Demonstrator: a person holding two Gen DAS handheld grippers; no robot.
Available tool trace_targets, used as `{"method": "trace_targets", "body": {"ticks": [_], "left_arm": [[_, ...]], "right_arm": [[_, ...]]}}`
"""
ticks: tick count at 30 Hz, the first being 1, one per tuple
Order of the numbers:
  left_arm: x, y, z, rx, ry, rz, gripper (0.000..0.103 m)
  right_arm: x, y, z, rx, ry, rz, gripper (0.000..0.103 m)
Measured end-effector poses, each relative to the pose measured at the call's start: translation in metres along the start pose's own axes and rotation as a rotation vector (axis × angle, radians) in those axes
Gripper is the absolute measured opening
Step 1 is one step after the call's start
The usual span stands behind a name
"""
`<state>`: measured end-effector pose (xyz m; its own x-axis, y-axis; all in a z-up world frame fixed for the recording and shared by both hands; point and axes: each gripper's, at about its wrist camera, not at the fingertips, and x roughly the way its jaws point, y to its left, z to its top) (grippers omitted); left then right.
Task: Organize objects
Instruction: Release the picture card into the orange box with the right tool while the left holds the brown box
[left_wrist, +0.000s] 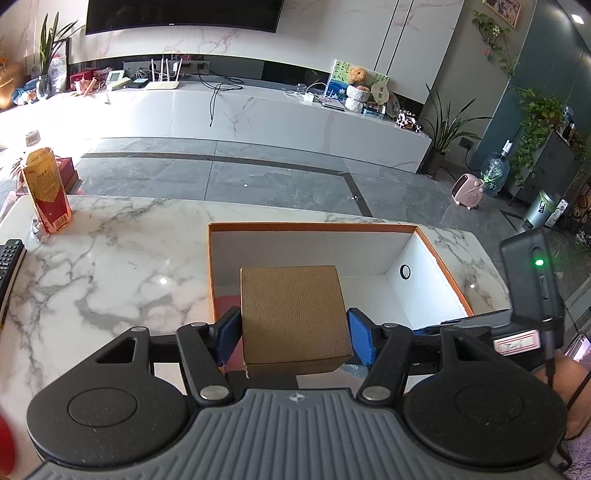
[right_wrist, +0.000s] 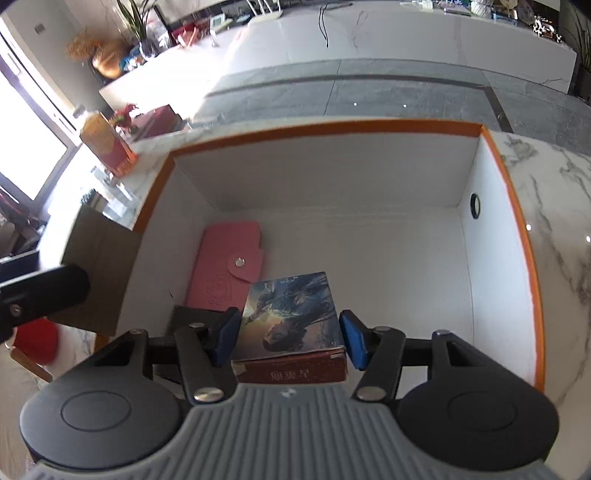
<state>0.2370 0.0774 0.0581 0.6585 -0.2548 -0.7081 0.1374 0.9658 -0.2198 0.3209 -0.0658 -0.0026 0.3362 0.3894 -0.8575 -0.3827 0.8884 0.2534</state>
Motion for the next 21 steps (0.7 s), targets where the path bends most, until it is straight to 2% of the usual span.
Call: {"method": "trace_targets", "body": {"ticks": [5, 8, 21], "left_arm": [[0.009, 0.002, 0.003, 0.0, 0.018, 0.0, 0.071], [0.014, 0.004, 0.004, -0.002, 0.022, 0.008, 0.071], [0.026, 0.003, 0.003, 0.005, 0.045, -0.014, 0.071]], "right_arm": [[0.03, 0.002, 0.003, 0.014, 0.096, -0.014, 0.06], [0.042, 0.001, 0.007, 0.037, 0.13, 0.007, 0.061], [0.074, 0.007, 0.001, 0.049, 0.281, 0.056, 0.061]]}}
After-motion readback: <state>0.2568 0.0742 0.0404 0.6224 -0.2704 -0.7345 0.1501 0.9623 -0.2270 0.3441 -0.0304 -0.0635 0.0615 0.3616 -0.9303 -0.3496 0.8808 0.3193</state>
